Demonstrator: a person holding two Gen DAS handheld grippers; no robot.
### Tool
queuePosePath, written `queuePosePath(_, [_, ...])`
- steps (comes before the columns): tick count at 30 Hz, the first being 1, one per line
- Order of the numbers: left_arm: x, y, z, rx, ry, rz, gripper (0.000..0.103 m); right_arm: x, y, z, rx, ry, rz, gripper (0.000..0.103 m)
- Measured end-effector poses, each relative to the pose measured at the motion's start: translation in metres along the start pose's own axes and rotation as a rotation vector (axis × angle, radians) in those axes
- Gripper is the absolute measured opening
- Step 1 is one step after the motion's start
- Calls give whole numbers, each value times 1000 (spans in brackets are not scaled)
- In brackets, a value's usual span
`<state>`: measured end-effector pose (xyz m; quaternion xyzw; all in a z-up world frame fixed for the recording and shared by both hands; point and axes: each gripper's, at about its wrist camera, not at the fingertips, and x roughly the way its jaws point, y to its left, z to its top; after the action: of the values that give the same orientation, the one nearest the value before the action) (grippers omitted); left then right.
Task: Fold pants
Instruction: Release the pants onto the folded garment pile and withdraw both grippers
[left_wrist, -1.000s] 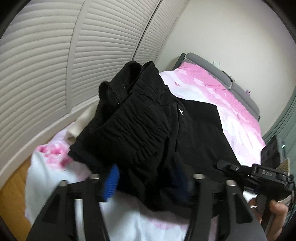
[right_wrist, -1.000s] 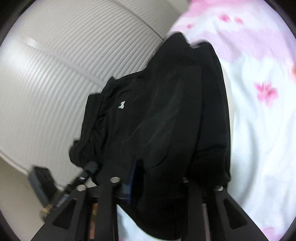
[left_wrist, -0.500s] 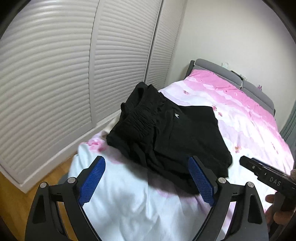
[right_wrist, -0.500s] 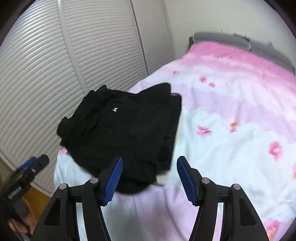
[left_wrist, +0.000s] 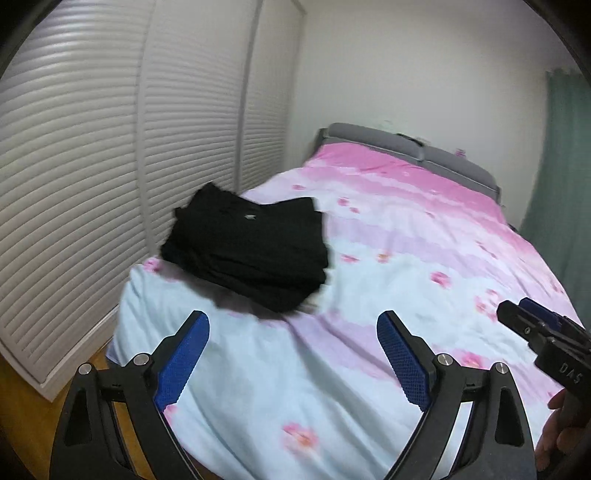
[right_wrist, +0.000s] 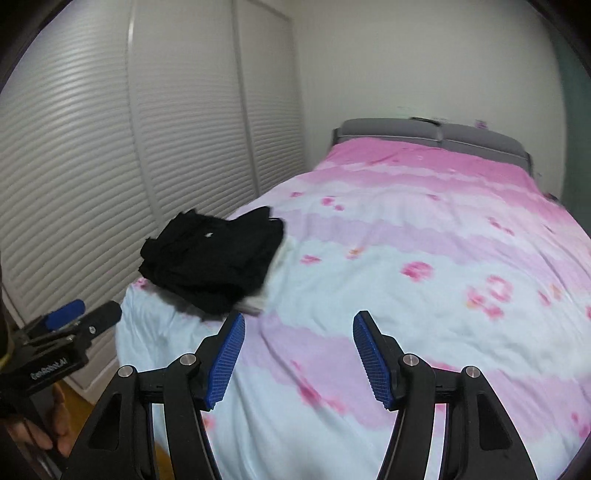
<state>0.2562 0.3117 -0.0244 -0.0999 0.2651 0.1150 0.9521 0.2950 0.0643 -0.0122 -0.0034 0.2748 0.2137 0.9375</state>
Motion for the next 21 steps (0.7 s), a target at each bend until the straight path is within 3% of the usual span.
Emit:
queuePosePath(3, [-21,-36,-14,50,-14,-22,99,-35,-31,-14,51,-3,-53,69])
queuePosePath(8, [-48,-93,-33,115,-11,-76,100,-96,-71,-35,94,-25,-132,71])
queuePosePath(12, [-72,-135,-48,163,-28,-108,100,-148,-101,-54,112,-62,-201,78])
queuePosePath(21, [-128,-195,-77,254,-54,-166,101,-236,-140,-96,148,-102,-305,84])
